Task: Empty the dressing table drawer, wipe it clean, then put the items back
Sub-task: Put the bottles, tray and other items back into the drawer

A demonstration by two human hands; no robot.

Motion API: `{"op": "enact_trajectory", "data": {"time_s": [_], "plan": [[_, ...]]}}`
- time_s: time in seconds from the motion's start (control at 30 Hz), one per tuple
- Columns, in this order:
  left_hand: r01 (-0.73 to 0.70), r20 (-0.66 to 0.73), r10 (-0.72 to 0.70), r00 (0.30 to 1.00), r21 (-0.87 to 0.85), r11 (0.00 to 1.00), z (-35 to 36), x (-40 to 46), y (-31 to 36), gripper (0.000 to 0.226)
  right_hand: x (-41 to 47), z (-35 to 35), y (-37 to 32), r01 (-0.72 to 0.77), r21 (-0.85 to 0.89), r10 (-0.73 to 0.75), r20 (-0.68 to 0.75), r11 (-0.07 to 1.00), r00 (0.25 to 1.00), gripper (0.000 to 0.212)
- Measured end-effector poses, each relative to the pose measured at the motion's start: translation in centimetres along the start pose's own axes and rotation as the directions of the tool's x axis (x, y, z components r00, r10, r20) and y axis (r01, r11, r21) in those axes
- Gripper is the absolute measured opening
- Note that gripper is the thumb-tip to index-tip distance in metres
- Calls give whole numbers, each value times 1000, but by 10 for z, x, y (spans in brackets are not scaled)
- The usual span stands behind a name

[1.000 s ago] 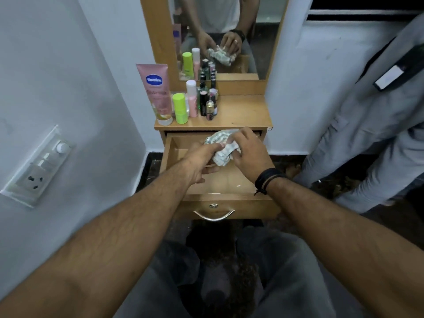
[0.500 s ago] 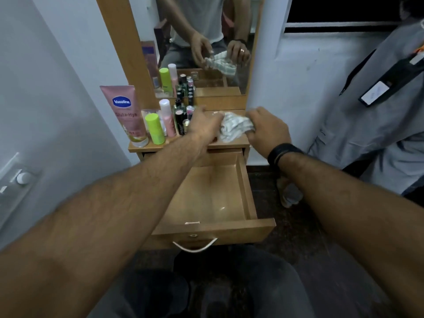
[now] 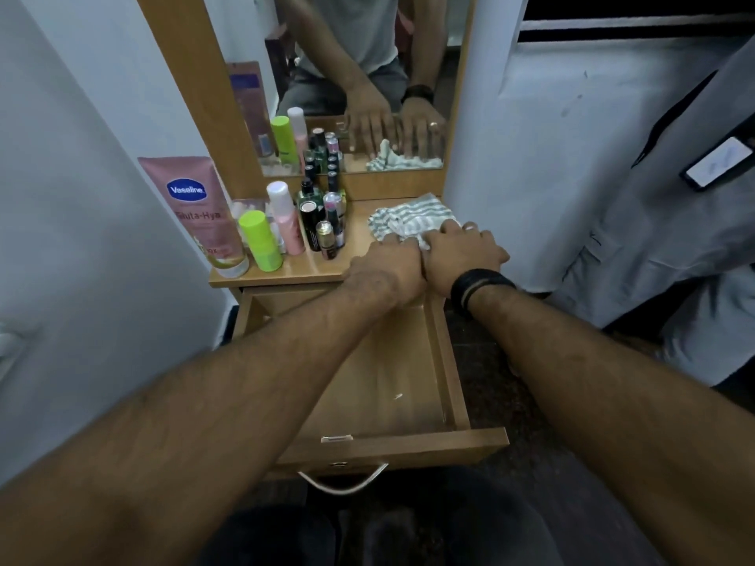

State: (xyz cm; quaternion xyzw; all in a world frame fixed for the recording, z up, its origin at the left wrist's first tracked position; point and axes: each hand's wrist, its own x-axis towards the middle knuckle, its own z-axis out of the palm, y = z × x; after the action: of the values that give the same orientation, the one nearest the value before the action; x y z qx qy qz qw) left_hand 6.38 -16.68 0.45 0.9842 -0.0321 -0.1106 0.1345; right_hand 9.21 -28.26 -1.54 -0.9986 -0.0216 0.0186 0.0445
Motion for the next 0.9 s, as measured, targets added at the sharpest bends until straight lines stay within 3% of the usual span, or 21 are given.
{"op": "enact_trajectory", "data": {"time_s": [0.23, 0.4, 0.7, 0.9], "plan": [[0, 9, 0, 1000, 16, 1000, -2, 28, -9, 57, 11, 9, -4, -102, 79, 102, -6, 992, 995, 42], [-7, -29, 8, 1000, 21, 1000, 0, 40, -10, 47, 16, 15, -5, -61, 69, 62, -20, 996, 998, 44], [-17, -70, 14, 997, -36, 999, -3, 36, -11, 51, 14, 9, -6, -74, 106, 73, 16, 992, 997, 51], [-47, -137, 39, 990, -52, 998, -8, 7, -8, 45, -9, -7, -14, -45, 100, 48, -33, 994, 998, 45]]}}
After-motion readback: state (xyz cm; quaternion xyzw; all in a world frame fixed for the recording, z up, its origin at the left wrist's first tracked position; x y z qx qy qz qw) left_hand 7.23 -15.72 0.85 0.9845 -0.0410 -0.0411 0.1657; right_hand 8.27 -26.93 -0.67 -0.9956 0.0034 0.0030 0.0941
